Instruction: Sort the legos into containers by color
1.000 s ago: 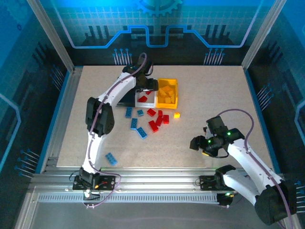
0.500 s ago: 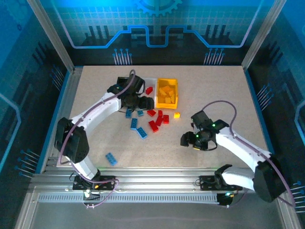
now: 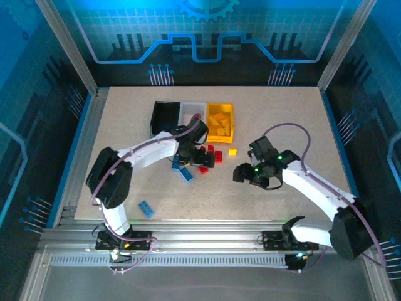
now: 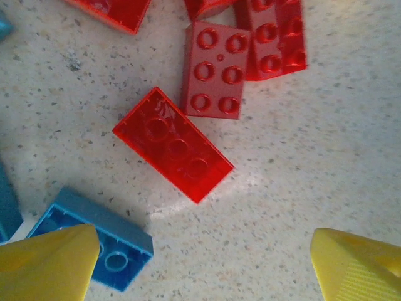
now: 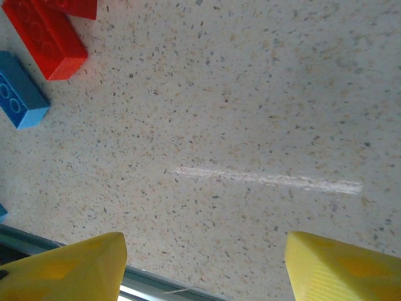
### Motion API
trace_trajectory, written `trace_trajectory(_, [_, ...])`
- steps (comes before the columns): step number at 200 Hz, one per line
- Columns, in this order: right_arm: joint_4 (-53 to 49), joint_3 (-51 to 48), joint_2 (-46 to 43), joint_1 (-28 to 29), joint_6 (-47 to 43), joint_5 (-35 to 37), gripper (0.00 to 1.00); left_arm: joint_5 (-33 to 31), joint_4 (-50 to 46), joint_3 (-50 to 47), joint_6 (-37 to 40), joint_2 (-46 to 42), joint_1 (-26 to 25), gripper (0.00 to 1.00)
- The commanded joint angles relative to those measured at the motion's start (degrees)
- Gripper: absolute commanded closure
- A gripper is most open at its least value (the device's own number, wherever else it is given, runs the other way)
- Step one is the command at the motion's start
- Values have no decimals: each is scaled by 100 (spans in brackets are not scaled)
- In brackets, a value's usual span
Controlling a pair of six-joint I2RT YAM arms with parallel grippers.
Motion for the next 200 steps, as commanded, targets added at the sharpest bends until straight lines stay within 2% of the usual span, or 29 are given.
trace_trajectory(1, [-367,-256,-540,-336,-97,-113,31,-64,-238,295,-158,315,-3,11])
trace_trajectory(46, [-448,-677,-1045,-648,-56,-309,31,-205,-526,848,-755,977,-4,13])
trace_trajectory(99, [-369,-872,-1086,-773,-176,-380,31,-340,-1017,1383,-630,1545,10,23])
trace_trajectory(166, [-294,-973,-1084,-861,-170,-421,31,-264,-841,1101,-677,1592,44,35])
trace_trajectory(200, [-399,-928,-1083,-870,-225,-404,31,-200,-742,1007,-706,1696,66,36])
